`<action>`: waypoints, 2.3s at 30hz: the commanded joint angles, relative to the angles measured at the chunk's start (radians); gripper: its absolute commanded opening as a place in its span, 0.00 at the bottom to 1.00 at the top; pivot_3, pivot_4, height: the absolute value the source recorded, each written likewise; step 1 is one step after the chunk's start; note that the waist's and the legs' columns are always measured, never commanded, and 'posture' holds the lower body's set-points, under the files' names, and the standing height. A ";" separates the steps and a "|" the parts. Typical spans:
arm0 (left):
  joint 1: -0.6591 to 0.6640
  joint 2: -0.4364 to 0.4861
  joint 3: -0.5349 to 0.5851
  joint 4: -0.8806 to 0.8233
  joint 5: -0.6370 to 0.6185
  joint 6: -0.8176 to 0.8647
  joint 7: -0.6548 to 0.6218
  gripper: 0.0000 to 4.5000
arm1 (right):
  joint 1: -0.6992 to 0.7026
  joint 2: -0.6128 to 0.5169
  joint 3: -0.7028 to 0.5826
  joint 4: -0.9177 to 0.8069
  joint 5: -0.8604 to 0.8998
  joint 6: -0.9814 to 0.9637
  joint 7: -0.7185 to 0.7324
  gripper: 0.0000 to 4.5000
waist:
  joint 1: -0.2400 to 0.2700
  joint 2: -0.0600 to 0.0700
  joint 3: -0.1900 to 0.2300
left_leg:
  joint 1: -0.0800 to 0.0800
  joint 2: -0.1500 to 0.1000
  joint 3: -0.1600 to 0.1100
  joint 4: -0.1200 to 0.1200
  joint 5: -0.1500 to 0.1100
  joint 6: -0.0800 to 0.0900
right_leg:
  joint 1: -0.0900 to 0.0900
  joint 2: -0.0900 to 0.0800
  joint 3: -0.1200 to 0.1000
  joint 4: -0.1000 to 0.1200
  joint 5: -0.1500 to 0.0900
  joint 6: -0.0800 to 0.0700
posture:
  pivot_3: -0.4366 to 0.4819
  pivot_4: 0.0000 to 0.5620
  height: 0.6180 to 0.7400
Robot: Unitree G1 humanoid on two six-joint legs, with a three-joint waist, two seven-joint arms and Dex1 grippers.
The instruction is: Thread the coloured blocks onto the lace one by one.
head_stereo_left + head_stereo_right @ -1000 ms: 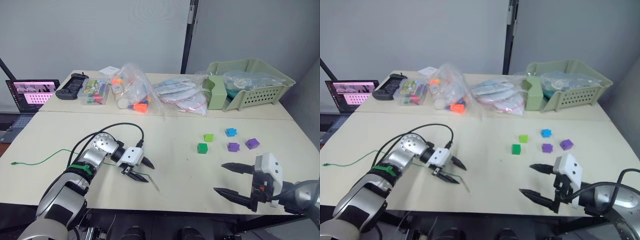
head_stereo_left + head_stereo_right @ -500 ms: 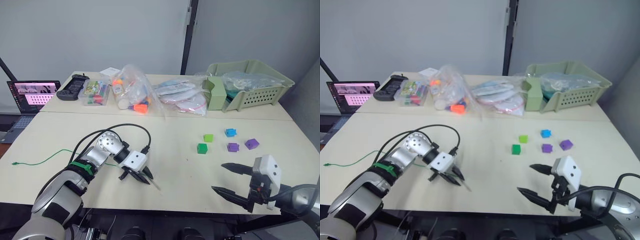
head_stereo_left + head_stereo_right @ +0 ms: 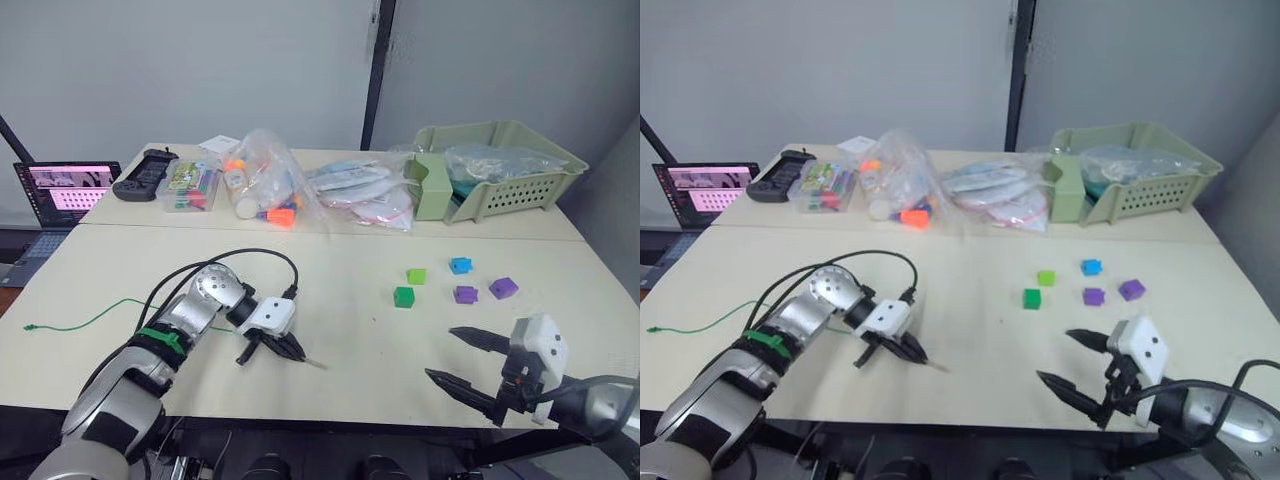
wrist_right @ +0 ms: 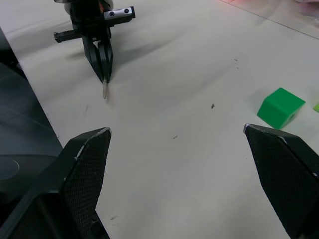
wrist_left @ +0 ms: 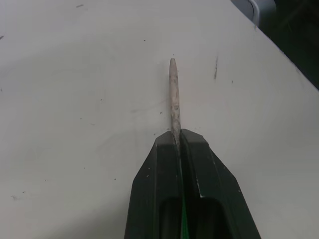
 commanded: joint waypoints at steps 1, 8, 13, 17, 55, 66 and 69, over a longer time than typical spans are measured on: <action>0.045 0.072 0.087 -0.191 -0.029 0.155 0.016 0.00 | 0.018 0.034 -0.061 0.004 -0.036 0.014 -0.100 1.00 | -0.003 0.000 0.000 | -0.001 0.001 -0.001 0.000 0.000 0.000 | -0.001 0.000 0.000 0.000 0.002 -0.003 | 0.48 0.27 1.00; 0.172 0.189 0.184 -0.455 -0.040 0.352 0.051 0.00 | -0.049 0.131 -0.076 0.151 -0.180 0.013 -0.329 1.00 | -0.004 0.001 0.000 | -0.002 0.002 0.001 0.000 0.000 0.000 | -0.004 0.001 0.000 0.001 0.003 -0.007 | 0.48 0.27 1.00; 0.237 0.212 0.236 -0.597 -0.053 0.458 0.105 0.00 | -0.209 0.143 -0.068 0.343 -0.248 -0.029 -0.394 1.00 | -0.003 0.000 0.000 | -0.002 0.002 0.003 0.000 0.000 0.000 | -0.004 0.000 0.001 0.000 0.003 -0.007 | 0.48 0.27 1.00; 0.276 0.205 0.257 -0.666 -0.071 0.516 0.133 0.00 | -0.327 0.121 -0.028 0.476 -0.296 -0.047 -0.388 1.00 | -0.005 0.001 0.000 | -0.003 0.002 0.004 0.000 0.000 0.000 | -0.006 0.001 0.001 0.001 0.003 -0.007 | 0.48 0.27 1.00; 0.365 0.230 0.280 -0.672 -0.055 0.450 0.172 0.00 | -0.757 0.149 0.073 0.975 -0.431 -0.166 -0.401 0.25 | -0.012 0.001 0.000 | -0.006 0.002 0.007 -0.002 0.000 0.000 | -0.012 0.002 0.004 0.002 0.004 -0.009 | 0.48 0.27 1.00; 0.384 0.249 0.304 -0.651 -0.064 0.436 0.160 0.00 | -0.569 0.315 0.021 -0.151 -0.056 0.529 -0.694 0.25 | -0.010 0.003 0.000 | -0.006 0.004 -0.002 -0.002 0.000 0.000 | -0.011 0.003 0.002 0.003 0.004 -0.009 | 0.48 0.27 1.00; 0.380 0.247 0.308 -0.651 -0.066 0.439 0.154 0.00 | -0.552 0.472 0.180 -0.257 -0.041 0.664 -0.830 0.25 | -0.010 0.004 0.000 | -0.006 0.004 -0.002 -0.002 0.000 0.000 | -0.013 0.002 0.002 0.003 0.004 -0.009 | 0.48 0.27 1.00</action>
